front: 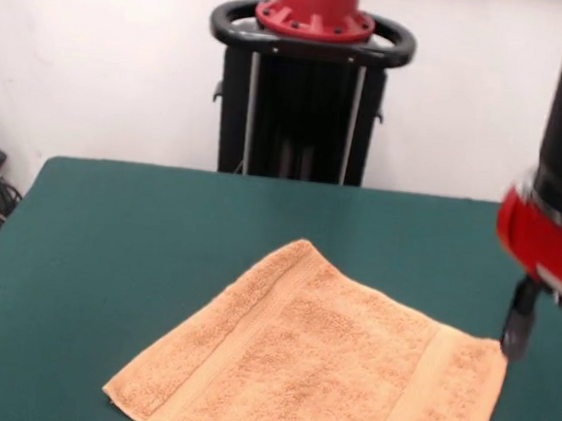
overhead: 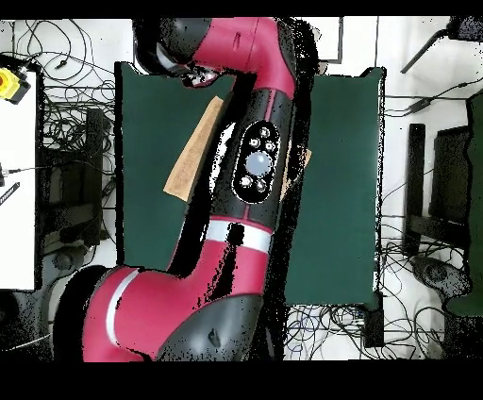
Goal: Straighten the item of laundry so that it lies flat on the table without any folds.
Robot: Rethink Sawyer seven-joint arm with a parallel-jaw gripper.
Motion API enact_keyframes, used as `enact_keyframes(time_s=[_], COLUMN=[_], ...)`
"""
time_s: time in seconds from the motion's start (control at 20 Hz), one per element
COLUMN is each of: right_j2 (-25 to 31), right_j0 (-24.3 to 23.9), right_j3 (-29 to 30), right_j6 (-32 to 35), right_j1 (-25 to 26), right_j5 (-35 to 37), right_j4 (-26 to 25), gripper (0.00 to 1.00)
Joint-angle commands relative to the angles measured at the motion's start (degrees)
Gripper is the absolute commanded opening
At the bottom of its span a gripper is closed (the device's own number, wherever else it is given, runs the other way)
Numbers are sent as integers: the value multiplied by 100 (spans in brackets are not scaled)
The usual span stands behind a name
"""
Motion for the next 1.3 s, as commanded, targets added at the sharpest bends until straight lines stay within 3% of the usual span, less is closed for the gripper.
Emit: enact_keyframes(time_s=[0.05,0.4,0.75,1.3], right_j2=[332,137,577,195], right_j0=[-41,-77,-3,12], right_j3=[-512,-1191,-1242,-1390], right_j6=[1195,1326,1243,1171], right_j1=[1168,1704,1504,1245], right_j5=[-244,-194,137,650], right_j4=[114,409,1183,2074], gripper=[100,100,100,100])
